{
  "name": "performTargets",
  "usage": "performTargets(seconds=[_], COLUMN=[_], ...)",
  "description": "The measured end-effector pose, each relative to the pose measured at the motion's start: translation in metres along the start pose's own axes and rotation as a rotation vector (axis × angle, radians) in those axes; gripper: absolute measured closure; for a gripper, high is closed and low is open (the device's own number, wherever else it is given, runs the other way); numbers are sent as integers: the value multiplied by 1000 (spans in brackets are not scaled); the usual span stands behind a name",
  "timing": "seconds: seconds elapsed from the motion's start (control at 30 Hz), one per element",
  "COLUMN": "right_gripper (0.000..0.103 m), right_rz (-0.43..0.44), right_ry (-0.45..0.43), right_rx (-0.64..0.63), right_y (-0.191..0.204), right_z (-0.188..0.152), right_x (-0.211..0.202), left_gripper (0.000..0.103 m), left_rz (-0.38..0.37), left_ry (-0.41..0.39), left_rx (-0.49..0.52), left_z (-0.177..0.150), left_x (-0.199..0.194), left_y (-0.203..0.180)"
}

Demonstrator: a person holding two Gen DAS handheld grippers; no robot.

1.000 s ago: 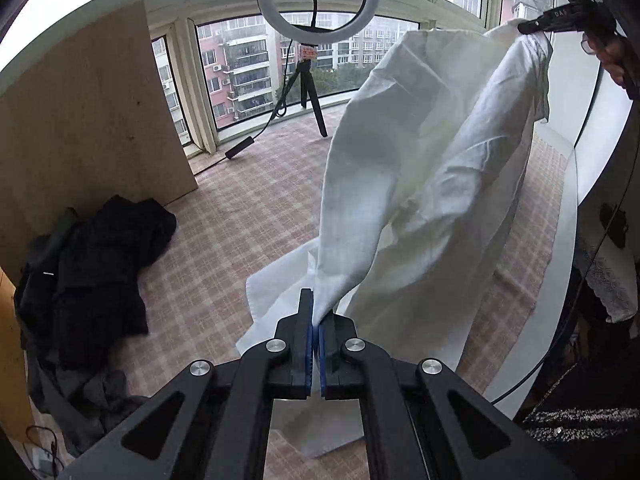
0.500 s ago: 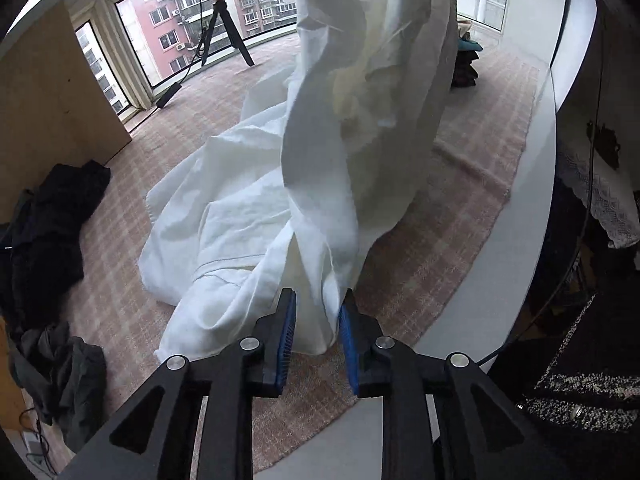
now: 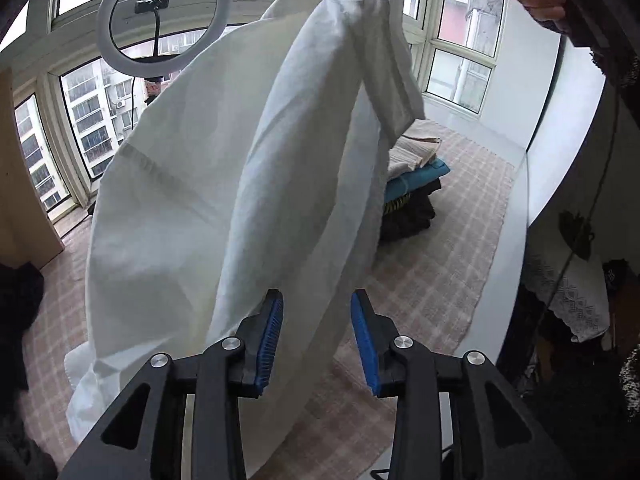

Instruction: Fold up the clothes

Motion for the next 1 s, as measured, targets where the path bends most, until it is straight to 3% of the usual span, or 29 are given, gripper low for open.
performTargets(seconds=[0.13, 0.27, 0.33, 0.4, 0.47, 0.7, 0.73, 0.83, 0.9, 1.0], right_gripper=[99, 99, 99, 99, 99, 99, 99, 99, 99, 99], right_rz=[12, 17, 34, 47, 55, 83, 87, 84, 74, 62], right_ry=[41, 103, 114, 114, 112, 111, 112, 119, 122, 117], right_rx=[-3, 27, 55, 73, 82, 104, 102, 90, 84, 93], right_y=[-19, -38, -46, -54, -62, -74, -73, -70, -71, -78], right_z=[-16, -33, -34, -30, -25, -12, -11, -10, -10, -9], right_x=[28, 77, 93, 102, 108, 124, 127, 134, 138, 135], left_gripper=[69, 71, 70, 58, 56, 57, 60, 98, 103, 103], left_rz=[101, 88, 80, 61, 81, 125, 127, 133, 76, 0], left_ry=[57, 172, 144, 121, 124, 255, 280, 333, 357, 305], left_rx=[36, -54, -61, -46, -23, 53, 66, 71, 15, -43], left_z=[15, 13, 14, 11, 2, -55, -61, -69, -69, -52], left_x=[50, 91, 89, 86, 88, 94, 97, 105, 99, 64], left_y=[52, 79, 70, 53, 39, 44, 47, 58, 59, 53])
Point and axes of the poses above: each gripper's, at about its wrist camera, not at the fingertips, and x roughly the way its jaws point, y to its left, z to its top, the point moved 10 cm from there along x, roughly the way its jaws point, and after that the axes turned 6 degrees about -y, right-handed, at the moved point
